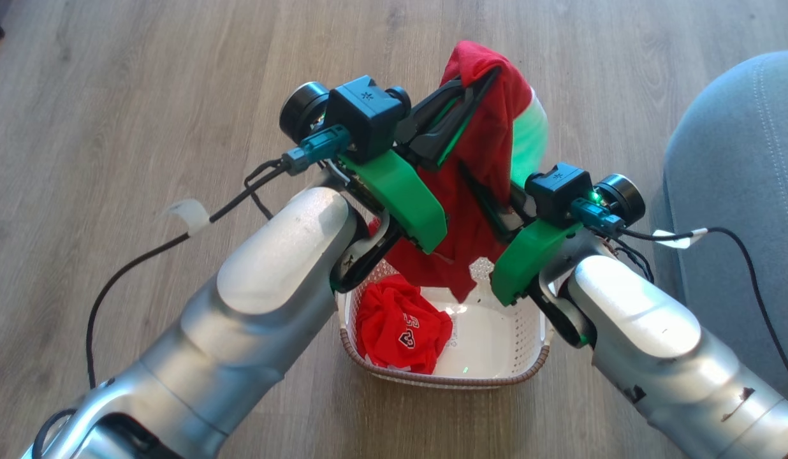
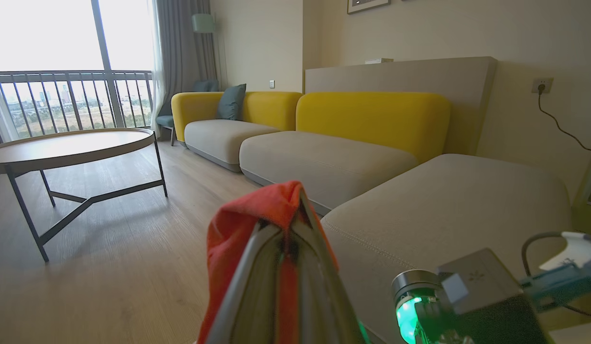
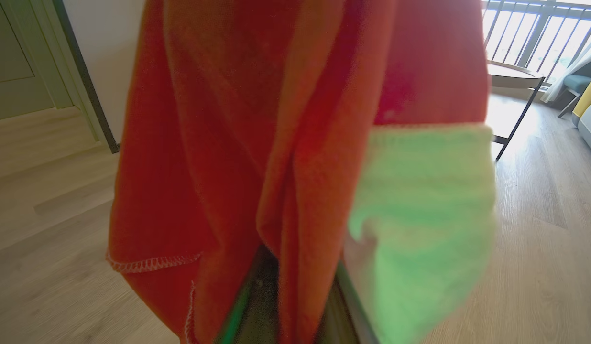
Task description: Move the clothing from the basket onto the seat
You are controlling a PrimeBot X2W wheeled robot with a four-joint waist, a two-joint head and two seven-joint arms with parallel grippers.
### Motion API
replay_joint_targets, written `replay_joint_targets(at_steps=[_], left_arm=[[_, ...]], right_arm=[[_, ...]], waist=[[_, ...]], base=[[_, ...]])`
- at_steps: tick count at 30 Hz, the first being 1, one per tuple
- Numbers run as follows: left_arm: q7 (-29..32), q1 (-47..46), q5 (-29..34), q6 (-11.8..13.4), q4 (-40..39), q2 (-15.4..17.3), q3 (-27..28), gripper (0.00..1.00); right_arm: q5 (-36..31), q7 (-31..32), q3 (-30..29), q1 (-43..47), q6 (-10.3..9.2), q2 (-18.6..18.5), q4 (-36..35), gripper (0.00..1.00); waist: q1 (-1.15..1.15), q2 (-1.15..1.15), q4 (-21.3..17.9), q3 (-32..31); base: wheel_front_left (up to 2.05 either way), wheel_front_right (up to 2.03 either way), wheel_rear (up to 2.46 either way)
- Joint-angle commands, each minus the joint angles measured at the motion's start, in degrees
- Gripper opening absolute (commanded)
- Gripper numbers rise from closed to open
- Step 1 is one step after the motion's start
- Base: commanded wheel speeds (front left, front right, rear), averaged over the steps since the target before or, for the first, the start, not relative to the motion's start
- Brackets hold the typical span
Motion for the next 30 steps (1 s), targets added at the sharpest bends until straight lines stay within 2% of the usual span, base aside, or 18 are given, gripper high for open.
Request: replay_joint_targets(at_steps=[1,6,7,8,9,17,30], left_arm=[[-0.46,-1.88,-0.47,0.04,-1.46,0.25,1.71,0.00],[-0.46,-1.24,-0.34,0.04,-0.69,0.25,1.58,0.00],[-0.46,-1.16,-0.31,0.04,-0.59,0.25,1.52,0.37],[-0.46,-1.06,-0.33,0.04,-0.44,0.25,1.39,0.85],[-0.46,-0.97,-0.43,0.04,-0.10,0.28,1.14,1.00],[-0.46,-0.15,-0.22,0.04,1.42,2.02,-0.13,1.00],[-0.46,3.43,0.94,0.04,1.74,5.32,-3.44,1.00]], right_arm=[[0.51,-0.28,-0.32,-0.78,0.40,0.66,-2.13,0.00],[0.19,-0.28,-2.79,0.74,0.40,0.22,-4.61,0.00],[0.10,-0.28,-3.47,1.08,0.40,0.20,-5.15,0.00],[0.01,-0.28,-4.33,1.48,0.40,0.24,-5.83,0.00],[-0.15,-0.28,-5.35,1.92,0.40,0.24,-6.53,0.00],[-2.04,-0.28,-11.73,5.56,0.40,-0.08,-11.20,0.00],[-4.75,-0.28,-22.33,11.69,0.40,0.32,-18.50,0.00]], waist=[[0.00,0.00,-0.16,0.02],[0.00,0.00,-1.02,0.12],[0.00,0.00,-1.18,0.17],[0.00,0.00,-1.37,0.24],[0.00,0.00,-1.56,0.32],[0.00,0.00,-4.47,1.26],[0.00,0.00,-15.22,1.21]], base=[[0.00,0.00,0.00],[0.00,0.00,0.00],[0.00,0.00,0.00],[0.00,0.00,0.00],[0.00,0.00,0.00],[0.00,0.00,0.00],[0.00,0.00,0.00]])
